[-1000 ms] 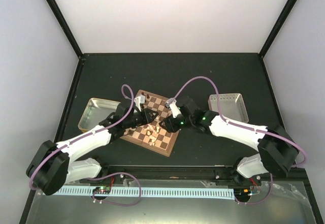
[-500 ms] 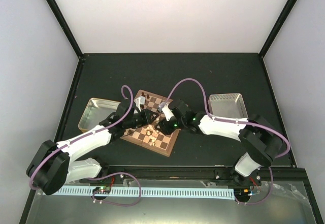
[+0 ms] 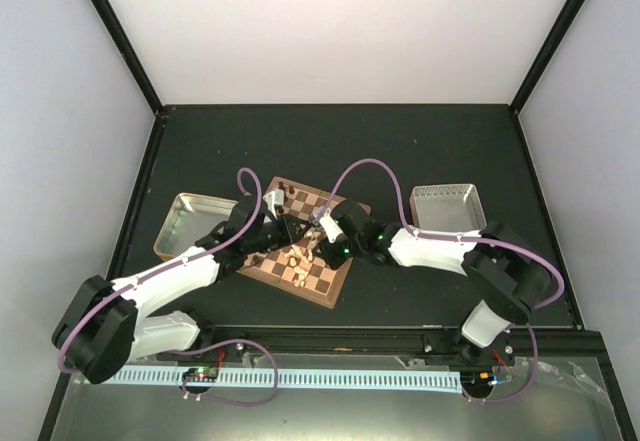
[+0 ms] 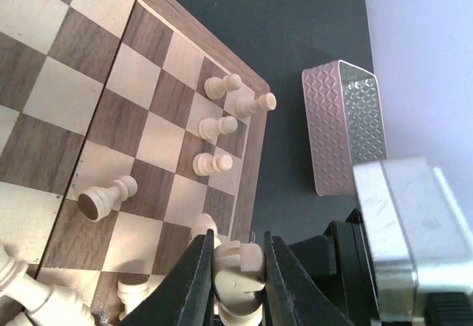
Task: Set up the chess pieces on the board
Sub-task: Place the chess piece on the chessboard.
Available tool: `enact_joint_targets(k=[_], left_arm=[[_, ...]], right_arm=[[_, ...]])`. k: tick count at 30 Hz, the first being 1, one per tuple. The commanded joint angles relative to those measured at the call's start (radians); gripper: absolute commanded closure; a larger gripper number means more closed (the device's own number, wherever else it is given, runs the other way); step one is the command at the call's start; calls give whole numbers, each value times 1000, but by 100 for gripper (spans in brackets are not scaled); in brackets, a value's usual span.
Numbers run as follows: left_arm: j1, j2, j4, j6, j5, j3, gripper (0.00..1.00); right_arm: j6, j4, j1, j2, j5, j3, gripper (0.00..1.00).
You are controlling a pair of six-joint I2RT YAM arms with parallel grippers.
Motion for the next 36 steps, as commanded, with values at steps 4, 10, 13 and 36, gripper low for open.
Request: enact_joint_targets(k=[4, 10, 13, 36], left_arm=[[3, -18, 14, 42, -96, -15, 95], [4, -23, 34, 61, -88, -29, 95], [3, -34, 36, 67, -80, -36, 95], [4, -134, 68, 102, -3, -38, 95]], right_arm=[[43, -38, 4, -24, -26, -30, 88], [122, -55, 4, 25, -10, 19, 86], [147, -77, 5, 53, -2, 49, 83], [87, -35, 3, -202, -50, -7, 44]])
